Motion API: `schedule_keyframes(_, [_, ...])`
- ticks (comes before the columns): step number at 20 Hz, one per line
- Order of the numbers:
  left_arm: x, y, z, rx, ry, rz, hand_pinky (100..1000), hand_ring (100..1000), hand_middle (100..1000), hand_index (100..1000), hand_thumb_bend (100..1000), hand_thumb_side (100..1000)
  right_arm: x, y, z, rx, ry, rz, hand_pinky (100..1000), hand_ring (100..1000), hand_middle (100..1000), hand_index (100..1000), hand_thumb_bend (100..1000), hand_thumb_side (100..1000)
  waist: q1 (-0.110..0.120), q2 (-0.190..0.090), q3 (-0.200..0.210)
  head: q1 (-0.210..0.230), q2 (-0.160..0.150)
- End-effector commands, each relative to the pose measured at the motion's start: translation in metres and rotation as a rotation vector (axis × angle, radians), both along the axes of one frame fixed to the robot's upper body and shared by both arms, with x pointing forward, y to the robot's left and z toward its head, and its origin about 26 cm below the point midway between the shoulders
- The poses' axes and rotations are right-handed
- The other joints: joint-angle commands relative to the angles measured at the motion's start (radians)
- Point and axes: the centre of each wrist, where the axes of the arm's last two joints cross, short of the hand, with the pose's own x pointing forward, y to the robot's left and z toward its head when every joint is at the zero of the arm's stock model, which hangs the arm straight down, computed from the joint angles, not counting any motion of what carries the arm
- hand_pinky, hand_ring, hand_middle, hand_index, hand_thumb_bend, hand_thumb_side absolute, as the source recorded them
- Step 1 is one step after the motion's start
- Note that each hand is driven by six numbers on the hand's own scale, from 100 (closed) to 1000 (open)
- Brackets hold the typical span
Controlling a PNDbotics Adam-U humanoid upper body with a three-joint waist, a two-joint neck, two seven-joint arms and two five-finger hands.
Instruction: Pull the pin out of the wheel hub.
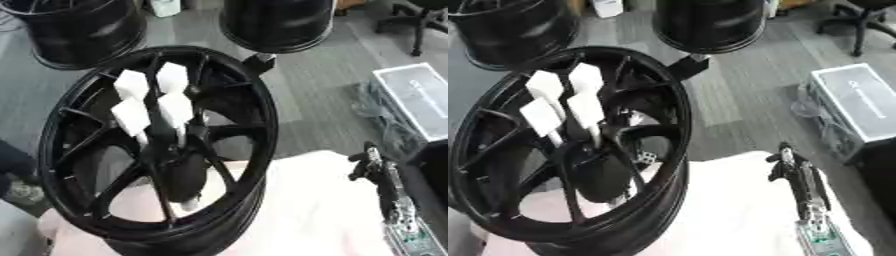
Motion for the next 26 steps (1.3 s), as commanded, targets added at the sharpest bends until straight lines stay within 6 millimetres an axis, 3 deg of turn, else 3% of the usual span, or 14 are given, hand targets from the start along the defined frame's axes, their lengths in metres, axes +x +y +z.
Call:
schedule_keyframes(1, [0.02,-0.02,-0.007,0.379,0.057,-0.254,782,735,711,809,514,172,0.003,-0.004,0.006,-0.026,-0.016,0.015,509,367,328,516,100,964,-0.002,-0.02,-0.003,-0.001,-0.005])
schedule_keyframes(7, [0.049,-0.068,-0.034,0.438,0.1,-0.34,770,708,696,804,446,198,0.005,0.0,0.006,-0.023,-0.015,0.03,509,367,328,515,100,975,-0.003,-0.019,-0.012,0.009,-0.015])
schedule_keyframes(12, [0.06,-0.091,-0.054,0.495,0.129,-0.352,761,701,696,802,436,198,0.006,0.002,0.007,-0.018,-0.017,0.039,509,367,328,515,100,975,-0.005,-0.017,-0.017,0.013,-0.019])
schedule_keyframes(26, [0.072,-0.102,-0.081,0.533,0.194,-0.332,747,659,666,786,385,244,0.009,0.005,0.009,-0.012,-0.023,0.051,509,367,327,515,100,991,-0.007,-0.008,-0.027,0.014,-0.031])
